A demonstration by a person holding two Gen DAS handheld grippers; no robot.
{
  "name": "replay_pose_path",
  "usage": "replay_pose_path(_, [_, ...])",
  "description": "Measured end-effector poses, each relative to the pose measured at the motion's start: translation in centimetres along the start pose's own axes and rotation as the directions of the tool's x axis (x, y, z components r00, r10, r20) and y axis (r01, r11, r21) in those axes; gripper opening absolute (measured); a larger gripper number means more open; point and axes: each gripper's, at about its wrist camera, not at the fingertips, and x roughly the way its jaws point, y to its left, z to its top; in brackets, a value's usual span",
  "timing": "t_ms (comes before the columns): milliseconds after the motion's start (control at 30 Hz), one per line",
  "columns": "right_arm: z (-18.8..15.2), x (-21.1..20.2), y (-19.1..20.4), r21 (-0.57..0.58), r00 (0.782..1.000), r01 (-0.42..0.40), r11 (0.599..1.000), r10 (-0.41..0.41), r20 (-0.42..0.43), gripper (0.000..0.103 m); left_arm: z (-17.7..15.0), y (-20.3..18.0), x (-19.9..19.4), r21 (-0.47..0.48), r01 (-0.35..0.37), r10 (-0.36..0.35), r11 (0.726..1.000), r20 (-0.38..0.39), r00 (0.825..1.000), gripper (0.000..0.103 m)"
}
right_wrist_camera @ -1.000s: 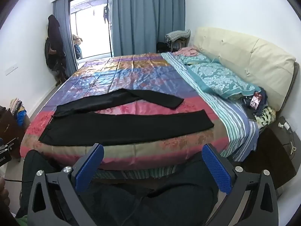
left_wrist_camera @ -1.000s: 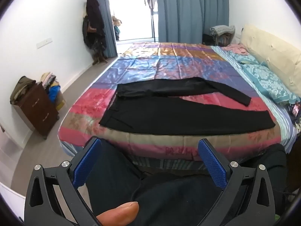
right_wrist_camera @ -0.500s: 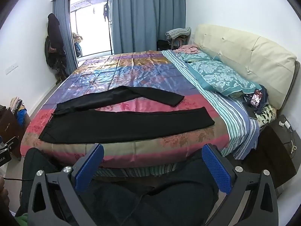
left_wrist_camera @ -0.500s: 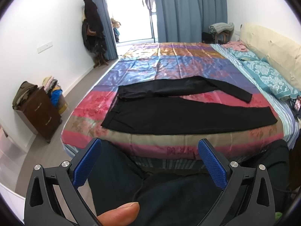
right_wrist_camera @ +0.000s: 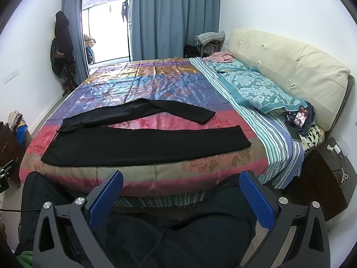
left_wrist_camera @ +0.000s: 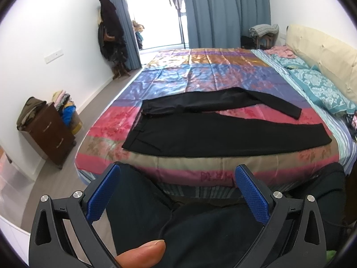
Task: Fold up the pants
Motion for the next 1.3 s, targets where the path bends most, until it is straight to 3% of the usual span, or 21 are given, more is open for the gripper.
replay_pose_path(1300, [-0.20, 0.92, -0.48, -0.010, 0.999, 0.043, 0.999, -0.044, -0.033, 0.103, -0.31, -0.13, 0.24, 0.002, 0.006, -0.006, 1.000, -0.017, 1.000, 0.102])
